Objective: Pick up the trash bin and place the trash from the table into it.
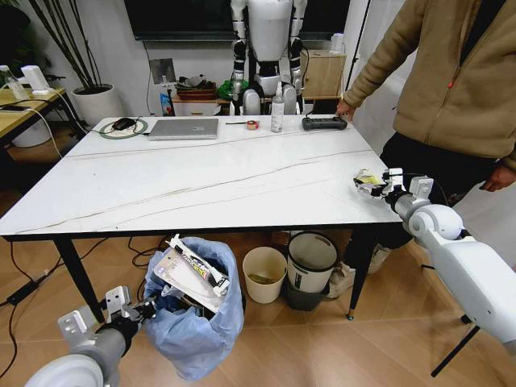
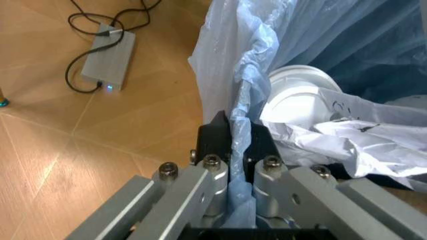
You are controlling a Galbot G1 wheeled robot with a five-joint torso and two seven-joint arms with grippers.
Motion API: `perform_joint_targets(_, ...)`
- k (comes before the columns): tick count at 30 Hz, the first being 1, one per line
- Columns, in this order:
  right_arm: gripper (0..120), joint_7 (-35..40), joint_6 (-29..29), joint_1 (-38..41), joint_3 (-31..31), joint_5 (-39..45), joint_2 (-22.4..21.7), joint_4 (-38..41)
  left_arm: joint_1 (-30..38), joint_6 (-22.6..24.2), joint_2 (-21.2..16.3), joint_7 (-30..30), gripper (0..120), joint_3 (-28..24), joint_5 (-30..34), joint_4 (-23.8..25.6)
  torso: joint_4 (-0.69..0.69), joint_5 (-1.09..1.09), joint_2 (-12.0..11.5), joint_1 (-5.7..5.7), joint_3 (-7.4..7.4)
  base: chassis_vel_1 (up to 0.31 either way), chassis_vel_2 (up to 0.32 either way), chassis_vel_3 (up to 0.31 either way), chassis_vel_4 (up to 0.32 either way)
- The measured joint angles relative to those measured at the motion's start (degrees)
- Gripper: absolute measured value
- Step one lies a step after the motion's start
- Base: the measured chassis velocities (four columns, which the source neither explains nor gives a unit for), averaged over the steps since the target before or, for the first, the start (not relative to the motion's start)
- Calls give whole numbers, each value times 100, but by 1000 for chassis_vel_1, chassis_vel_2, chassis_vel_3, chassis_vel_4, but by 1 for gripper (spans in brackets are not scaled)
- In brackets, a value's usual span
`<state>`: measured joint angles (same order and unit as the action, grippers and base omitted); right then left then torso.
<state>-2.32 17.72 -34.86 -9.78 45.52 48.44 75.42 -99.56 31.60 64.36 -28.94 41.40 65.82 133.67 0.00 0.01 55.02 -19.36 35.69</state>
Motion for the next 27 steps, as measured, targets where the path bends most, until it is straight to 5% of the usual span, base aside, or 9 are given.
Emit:
perform_joint_targets(21,7,-47,-57,-78,-6,-17,-21,96,-16,-1,6,5,0,-7,-10,-20,0,-1,0,0,0,0,0,0,0)
perform_joint_targets(27,0,-225,-277,-172,-27,96,-75,495,-19,-2,13,6,0,-5,-13,-21,-1,-1,0,0,0,0,0,0,0)
